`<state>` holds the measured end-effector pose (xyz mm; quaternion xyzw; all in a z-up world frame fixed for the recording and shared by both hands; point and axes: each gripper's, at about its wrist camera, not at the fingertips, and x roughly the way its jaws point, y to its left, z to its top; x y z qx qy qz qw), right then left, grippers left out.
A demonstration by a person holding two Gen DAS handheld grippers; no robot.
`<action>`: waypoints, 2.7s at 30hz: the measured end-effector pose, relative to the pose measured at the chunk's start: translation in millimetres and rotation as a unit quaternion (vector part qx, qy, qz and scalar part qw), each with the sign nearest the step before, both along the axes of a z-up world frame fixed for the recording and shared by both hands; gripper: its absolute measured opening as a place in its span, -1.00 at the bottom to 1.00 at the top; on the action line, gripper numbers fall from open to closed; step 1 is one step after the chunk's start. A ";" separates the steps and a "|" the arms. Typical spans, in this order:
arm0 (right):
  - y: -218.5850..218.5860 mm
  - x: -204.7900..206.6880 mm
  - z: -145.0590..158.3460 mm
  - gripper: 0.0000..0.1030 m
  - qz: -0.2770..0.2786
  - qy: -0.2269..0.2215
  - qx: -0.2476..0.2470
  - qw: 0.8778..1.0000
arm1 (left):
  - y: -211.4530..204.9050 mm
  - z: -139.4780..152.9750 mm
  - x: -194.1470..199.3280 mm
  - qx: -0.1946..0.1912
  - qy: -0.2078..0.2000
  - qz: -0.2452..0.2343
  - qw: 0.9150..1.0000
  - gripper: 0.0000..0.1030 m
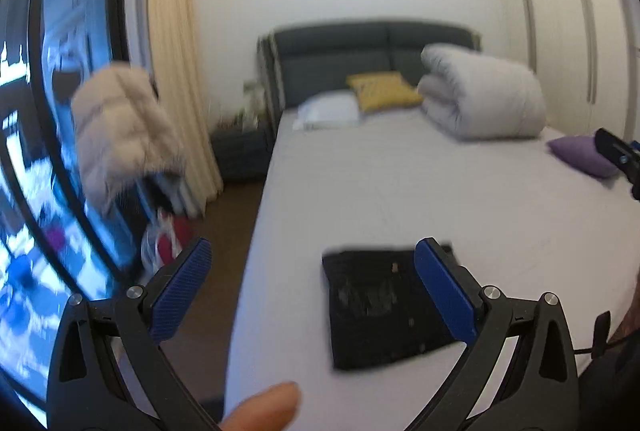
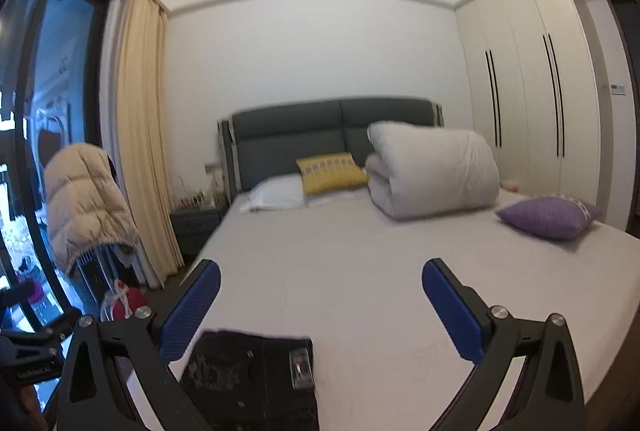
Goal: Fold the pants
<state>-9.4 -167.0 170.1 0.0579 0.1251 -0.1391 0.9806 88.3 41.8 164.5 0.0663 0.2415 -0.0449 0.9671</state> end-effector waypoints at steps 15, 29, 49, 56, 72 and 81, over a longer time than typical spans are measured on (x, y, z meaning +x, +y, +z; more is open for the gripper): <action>28.9 25.5 -61.1 1.00 0.031 0.163 -0.001 0.986 | -5.4 -101.4 64.6 -0.033 0.135 0.003 0.990 1.00; 38.1 34.9 -81.1 1.00 0.041 0.216 0.005 0.976 | -2.8 -124.1 71.7 -0.036 0.160 0.017 0.986 1.00; 35.6 37.4 -90.1 1.00 0.045 0.237 0.016 0.970 | -5.5 -136.5 70.6 -0.038 0.171 0.022 0.984 1.00; 35.2 36.9 -91.3 1.00 0.045 0.238 0.017 0.970 | -5.1 -137.1 69.5 -0.038 0.171 0.022 0.984 1.00; 33.6 36.2 -96.6 1.00 0.046 0.242 0.020 0.969 | -6.4 -140.2 69.9 -0.039 0.174 0.021 0.984 1.00; 33.5 34.8 -99.2 1.00 0.047 0.244 0.021 0.968 | -5.5 -140.8 68.6 -0.041 0.176 0.021 0.983 1.00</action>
